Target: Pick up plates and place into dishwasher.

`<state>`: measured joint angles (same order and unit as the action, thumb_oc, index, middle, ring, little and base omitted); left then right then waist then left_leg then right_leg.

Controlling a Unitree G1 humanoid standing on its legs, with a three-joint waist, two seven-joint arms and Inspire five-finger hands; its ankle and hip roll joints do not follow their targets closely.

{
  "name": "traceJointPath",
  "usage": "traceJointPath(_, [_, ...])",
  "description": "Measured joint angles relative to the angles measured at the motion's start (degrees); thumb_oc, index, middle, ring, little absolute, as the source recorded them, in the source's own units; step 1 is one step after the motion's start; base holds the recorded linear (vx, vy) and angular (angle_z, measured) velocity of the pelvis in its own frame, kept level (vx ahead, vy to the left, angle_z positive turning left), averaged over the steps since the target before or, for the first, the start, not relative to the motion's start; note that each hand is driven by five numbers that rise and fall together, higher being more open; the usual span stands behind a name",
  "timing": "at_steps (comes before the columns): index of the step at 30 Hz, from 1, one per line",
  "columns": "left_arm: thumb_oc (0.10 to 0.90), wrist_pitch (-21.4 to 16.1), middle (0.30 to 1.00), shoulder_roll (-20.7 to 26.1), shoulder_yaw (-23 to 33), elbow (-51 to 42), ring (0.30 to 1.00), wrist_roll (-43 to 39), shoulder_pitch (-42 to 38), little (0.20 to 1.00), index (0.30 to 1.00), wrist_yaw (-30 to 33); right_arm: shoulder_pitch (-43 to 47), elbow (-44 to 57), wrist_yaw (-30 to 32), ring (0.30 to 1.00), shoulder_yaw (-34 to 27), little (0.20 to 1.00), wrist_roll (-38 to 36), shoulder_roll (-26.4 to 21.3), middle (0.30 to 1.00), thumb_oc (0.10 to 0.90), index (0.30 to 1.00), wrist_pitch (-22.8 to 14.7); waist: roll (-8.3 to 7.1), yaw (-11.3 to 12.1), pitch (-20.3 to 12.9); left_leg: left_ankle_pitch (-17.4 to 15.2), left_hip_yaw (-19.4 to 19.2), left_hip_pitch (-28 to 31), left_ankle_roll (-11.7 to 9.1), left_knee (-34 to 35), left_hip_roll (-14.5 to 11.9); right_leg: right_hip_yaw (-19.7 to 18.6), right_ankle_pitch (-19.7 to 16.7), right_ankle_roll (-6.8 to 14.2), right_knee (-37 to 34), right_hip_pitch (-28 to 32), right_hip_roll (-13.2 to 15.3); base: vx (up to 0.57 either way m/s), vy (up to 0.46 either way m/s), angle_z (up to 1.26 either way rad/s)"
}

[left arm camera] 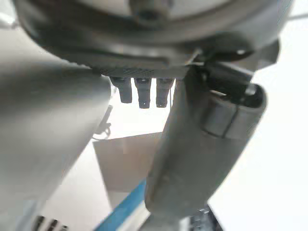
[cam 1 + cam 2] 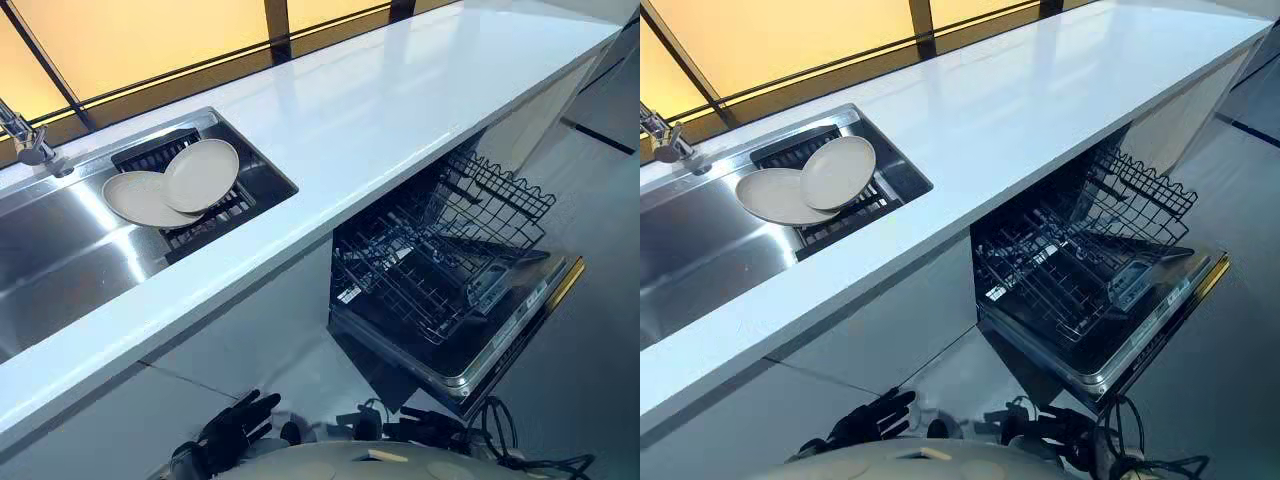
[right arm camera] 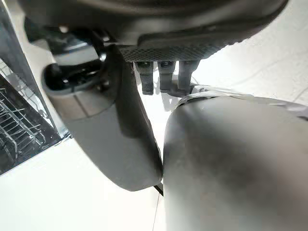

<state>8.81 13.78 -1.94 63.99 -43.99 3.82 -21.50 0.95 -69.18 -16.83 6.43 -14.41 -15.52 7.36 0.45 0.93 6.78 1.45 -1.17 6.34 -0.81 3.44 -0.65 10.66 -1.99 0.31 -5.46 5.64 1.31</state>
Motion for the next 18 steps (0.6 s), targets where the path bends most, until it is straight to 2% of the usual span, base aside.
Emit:
traceJointPath(9, [0.8,-0.03,0.9,-0.01,-0.06,-0.01,0.9,0.14,-0.17,0.9,0.9,0.0,-0.43,0.03,0.05,0.9,-1.19,0.9,0.0,0.26,0.9,0.8,0.9,-0.07,-0.15,0.37,0.07,0.58,0.08,0.02,-0.05,0.91,-0.02,1.07,0.0,0.02,0.03,-0.02,0.11,0.0,-0.021,0.08])
traceJointPath(12, [0.8,1.04,0.9,0.27,-0.03,-0.02,0.9,-1.18,-0.16,0.9,0.9,-0.45,-0.38,0.05,0.01,0.9,-1.19,0.9,0.0,0.31,0.9,0.8,0.9,-0.08,-0.25,0.41,0.13,0.58,0.03,0.14,-0.05,0.82,-0.02,1.03,-0.01,0.01,0.03,-0.09,0.08,0.0,0.0,0.0])
traceJointPath(14, [0.8,2.42,0.9,0.66,0.02,-0.08,0.9,-3.11,-0.11,0.9,0.9,-2.21,-0.37,0.09,0.02,0.9,-1.18,0.9,0.0,0.47,0.9,0.8,0.9,-0.05,-0.41,0.45,0.24,0.58,-0.01,0.18,-0.06,0.76,-0.04,0.99,-0.07,-0.07,0.04,-0.12,0.04,0.0,0.0,0.0])
traceJointPath(18, [0.8,7.31,0.9,3.22,0.03,-5.68,0.9,-4.89,1.59,0.9,0.9,-11.83,-0.38,0.29,0.02,0.9,-1.22,0.9,0.0,0.6,0.9,0.8,0.9,0.02,-0.8,0.55,0.68,0.59,-0.28,0.35,-0.03,0.97,0.02,0.68,-0.12,-0.12,0.06,-0.2,0.09,-0.01,0.006,-0.02])
